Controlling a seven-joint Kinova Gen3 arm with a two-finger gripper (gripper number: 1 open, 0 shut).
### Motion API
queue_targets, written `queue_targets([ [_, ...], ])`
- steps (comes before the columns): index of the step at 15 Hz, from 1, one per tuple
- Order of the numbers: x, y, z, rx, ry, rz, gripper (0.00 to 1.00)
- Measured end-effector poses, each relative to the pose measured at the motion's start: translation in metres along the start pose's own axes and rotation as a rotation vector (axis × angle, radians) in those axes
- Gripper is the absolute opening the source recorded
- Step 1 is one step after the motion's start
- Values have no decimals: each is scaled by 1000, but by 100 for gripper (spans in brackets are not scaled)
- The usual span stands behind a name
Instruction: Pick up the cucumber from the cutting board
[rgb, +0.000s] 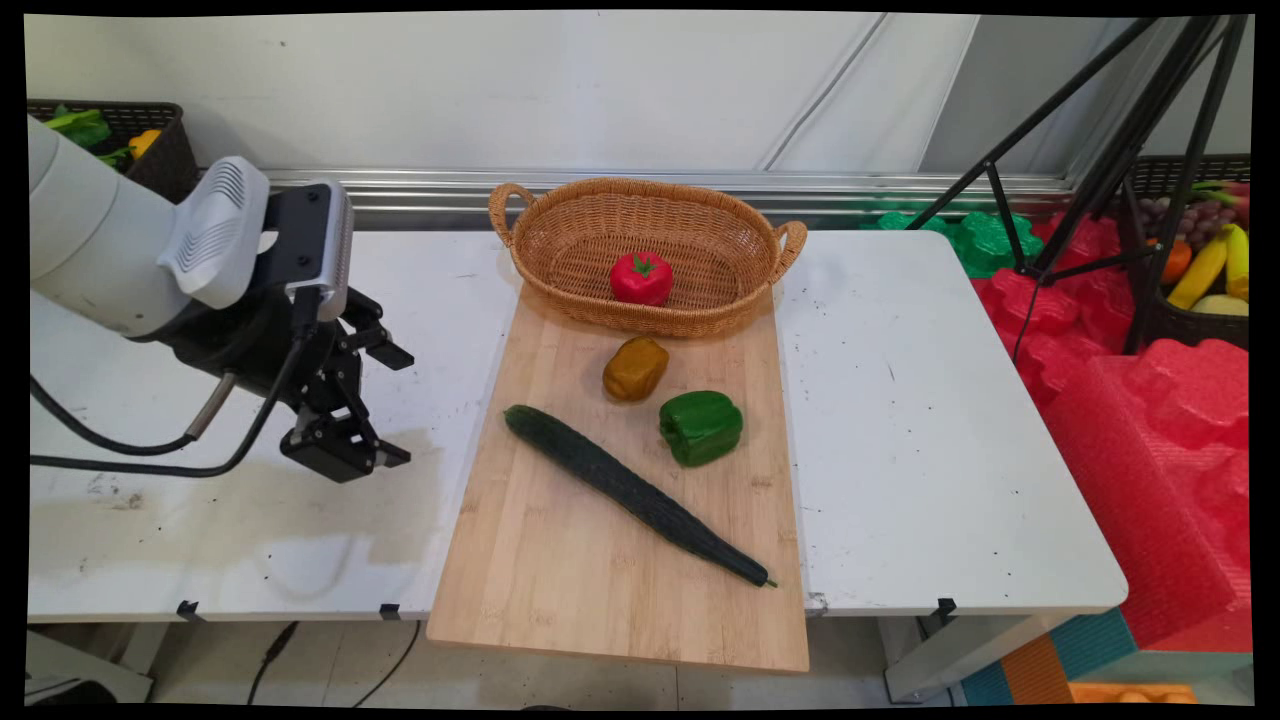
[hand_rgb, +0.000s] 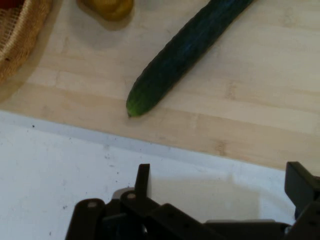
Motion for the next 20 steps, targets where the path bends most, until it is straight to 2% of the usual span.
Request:
queue_targets([
  [5,3,-10,1,-12,16,30,100],
  [10,28,-15,11,-35,49,47,100],
  [14,59,-10,38,-57,47,94,100],
  [20,99,-3,94,-64,10,164,100],
])
